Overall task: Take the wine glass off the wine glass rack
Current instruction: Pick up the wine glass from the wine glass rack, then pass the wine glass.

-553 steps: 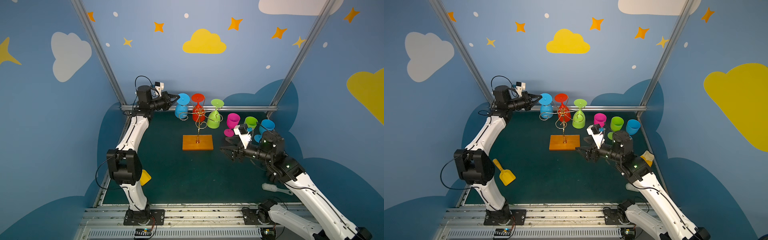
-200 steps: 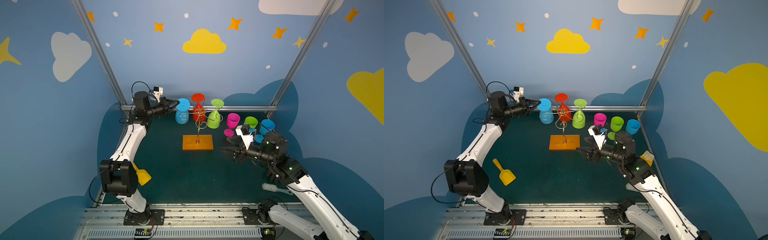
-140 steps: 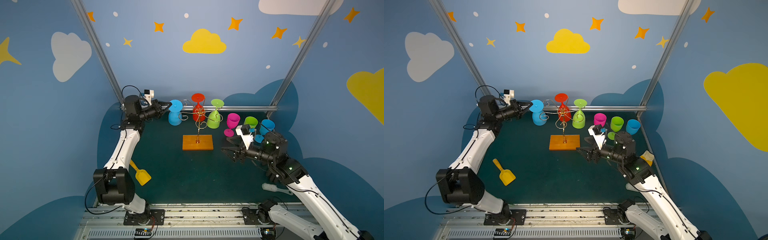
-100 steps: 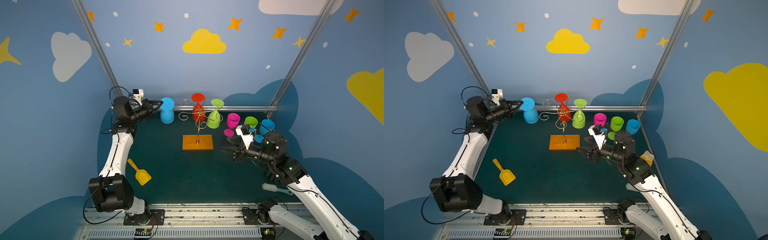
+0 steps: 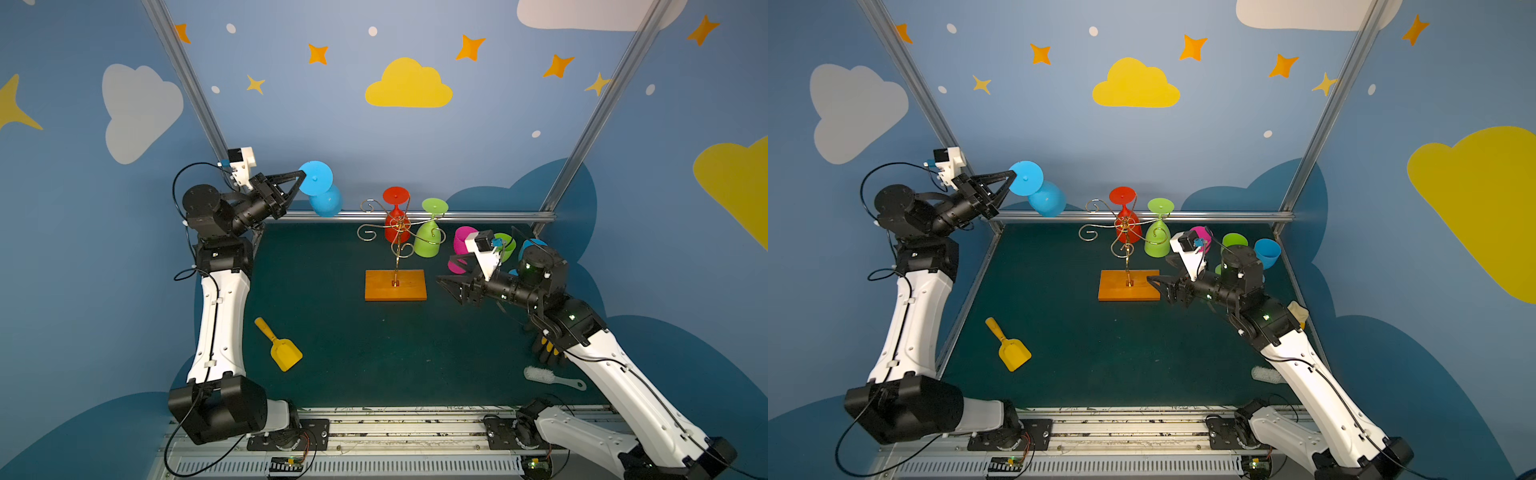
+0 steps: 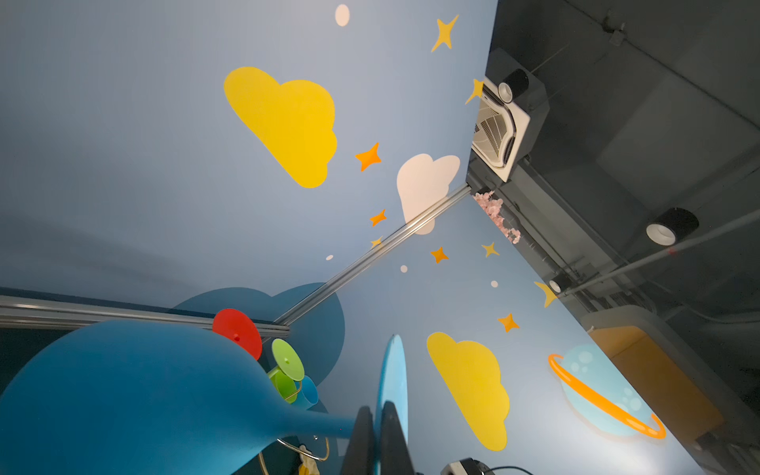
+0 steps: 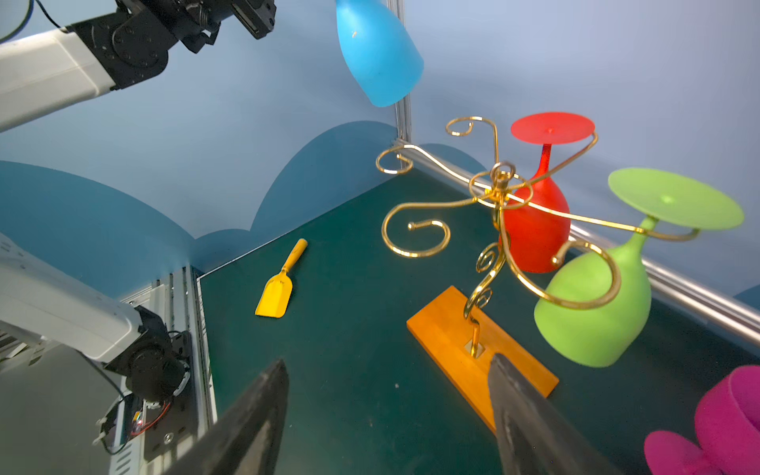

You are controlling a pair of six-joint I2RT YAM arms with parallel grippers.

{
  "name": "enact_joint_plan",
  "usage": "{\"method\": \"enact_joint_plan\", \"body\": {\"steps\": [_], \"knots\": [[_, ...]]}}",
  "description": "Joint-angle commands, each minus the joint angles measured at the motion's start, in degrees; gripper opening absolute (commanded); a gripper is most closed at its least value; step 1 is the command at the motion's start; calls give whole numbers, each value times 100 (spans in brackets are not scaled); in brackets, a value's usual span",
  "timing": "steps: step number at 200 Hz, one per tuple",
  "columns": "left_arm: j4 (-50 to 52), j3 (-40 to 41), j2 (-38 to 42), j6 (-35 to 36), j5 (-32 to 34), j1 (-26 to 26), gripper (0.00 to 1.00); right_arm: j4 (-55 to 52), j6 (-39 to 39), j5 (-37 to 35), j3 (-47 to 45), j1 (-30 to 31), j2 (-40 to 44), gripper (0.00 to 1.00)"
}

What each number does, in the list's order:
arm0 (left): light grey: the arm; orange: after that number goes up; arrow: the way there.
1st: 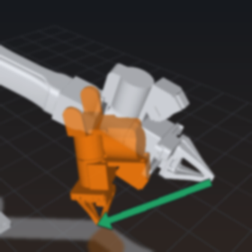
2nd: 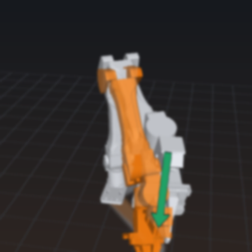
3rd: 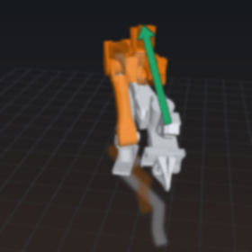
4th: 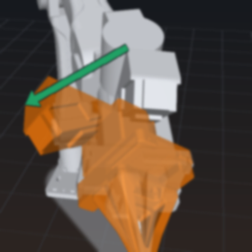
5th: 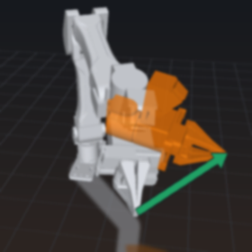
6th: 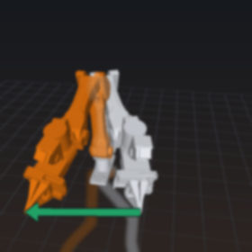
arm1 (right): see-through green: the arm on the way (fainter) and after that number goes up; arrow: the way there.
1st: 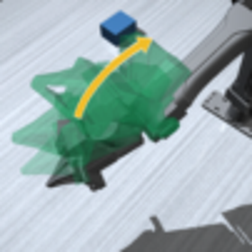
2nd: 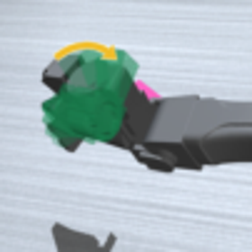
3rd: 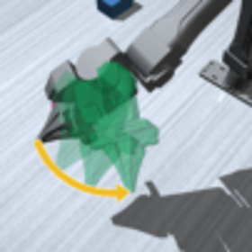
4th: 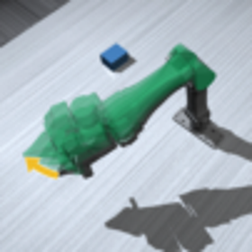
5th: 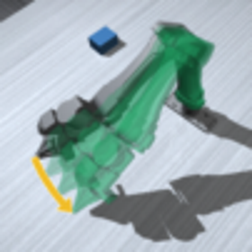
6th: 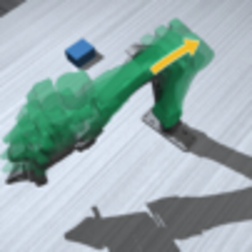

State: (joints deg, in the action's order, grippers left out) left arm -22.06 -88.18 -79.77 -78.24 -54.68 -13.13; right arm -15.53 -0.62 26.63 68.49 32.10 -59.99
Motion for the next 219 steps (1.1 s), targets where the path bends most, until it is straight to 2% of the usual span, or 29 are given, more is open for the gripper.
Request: {"method": "enact_joint_plan", "body": {"steps": [1,30,92,182,219], "knots": [[-494,-367,163,-442,-269,-2,3,416,-142,63,371,25,-143,77],[-527,-476,214,-609,-260,211,3,681,-220,131,601,27,-350,78],[-575,-655,-185,-771,-367,1384,3,1122,-630,237,949,28,-768,80],[-693,-735,-579,-1028,-455,2148,3,2151,-1278,519,780,51,-1089,86],[-880,-771,-730,-1230,-448,2331,3,2178,-1425,515,1108,62,-1444,86]]}}
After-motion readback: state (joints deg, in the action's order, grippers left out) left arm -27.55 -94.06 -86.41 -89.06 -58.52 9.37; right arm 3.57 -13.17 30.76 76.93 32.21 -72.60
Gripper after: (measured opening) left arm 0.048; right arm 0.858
